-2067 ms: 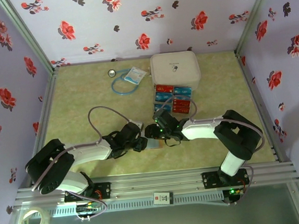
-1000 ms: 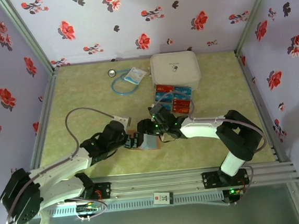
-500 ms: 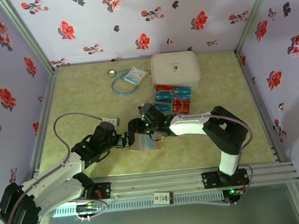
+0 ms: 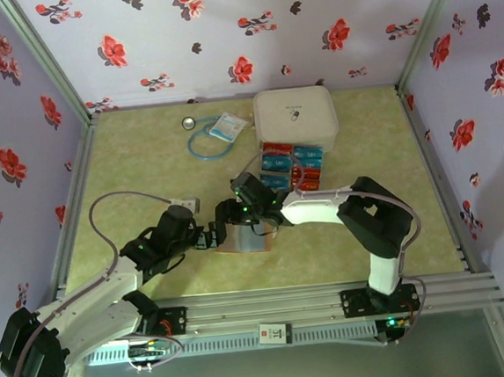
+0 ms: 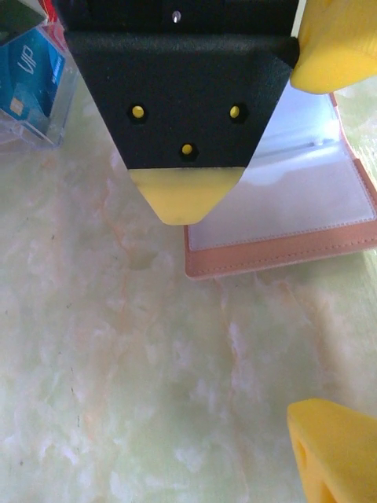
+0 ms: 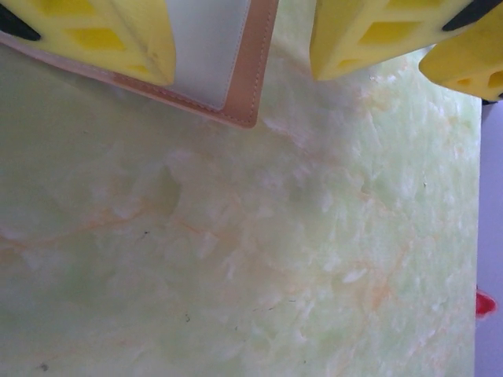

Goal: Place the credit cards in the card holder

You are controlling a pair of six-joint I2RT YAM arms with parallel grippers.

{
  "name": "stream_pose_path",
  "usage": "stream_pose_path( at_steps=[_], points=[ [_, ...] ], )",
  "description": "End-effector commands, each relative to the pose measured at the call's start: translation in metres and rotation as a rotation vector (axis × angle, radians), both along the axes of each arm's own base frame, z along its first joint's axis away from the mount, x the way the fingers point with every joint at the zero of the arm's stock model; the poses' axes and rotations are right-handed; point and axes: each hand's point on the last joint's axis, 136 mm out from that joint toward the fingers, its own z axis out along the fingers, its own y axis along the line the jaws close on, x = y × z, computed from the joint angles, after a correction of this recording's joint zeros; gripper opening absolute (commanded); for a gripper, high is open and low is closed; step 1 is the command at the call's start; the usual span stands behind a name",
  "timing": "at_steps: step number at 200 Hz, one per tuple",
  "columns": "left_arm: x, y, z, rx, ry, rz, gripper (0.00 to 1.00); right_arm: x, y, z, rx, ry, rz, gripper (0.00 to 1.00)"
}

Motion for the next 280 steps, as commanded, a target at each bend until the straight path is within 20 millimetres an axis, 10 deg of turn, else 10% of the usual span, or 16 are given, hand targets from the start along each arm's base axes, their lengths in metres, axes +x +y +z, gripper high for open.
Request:
stream_pose_path(
  at_steps=[1, 125, 219, 280],
  points=[
    [0.020, 0.004, 0.026, -0.059, -0.075, 0.087, 1.00, -0.004, -0.019, 0.027, -0.067, -0.052, 0.062, 0.48],
    [0.020, 0.000, 0.010, -0.030, 0.093, 0.084, 1.00, 0.067, -0.165, 0.061, -0.636, -0.272, 0.127, 0.47],
    [0.028, -0.008, -0.002, -0.024, 0.157, 0.083, 1.00, 0.075, -0.146, 0.023, -0.658, -0.173, 0.258, 0.37],
    [0.030, -0.009, -0.007, -0.024, 0.171, 0.082, 1.00, 0.116, -0.155, 0.015, -0.701, -0.159, 0.227, 0.37]
  ],
)
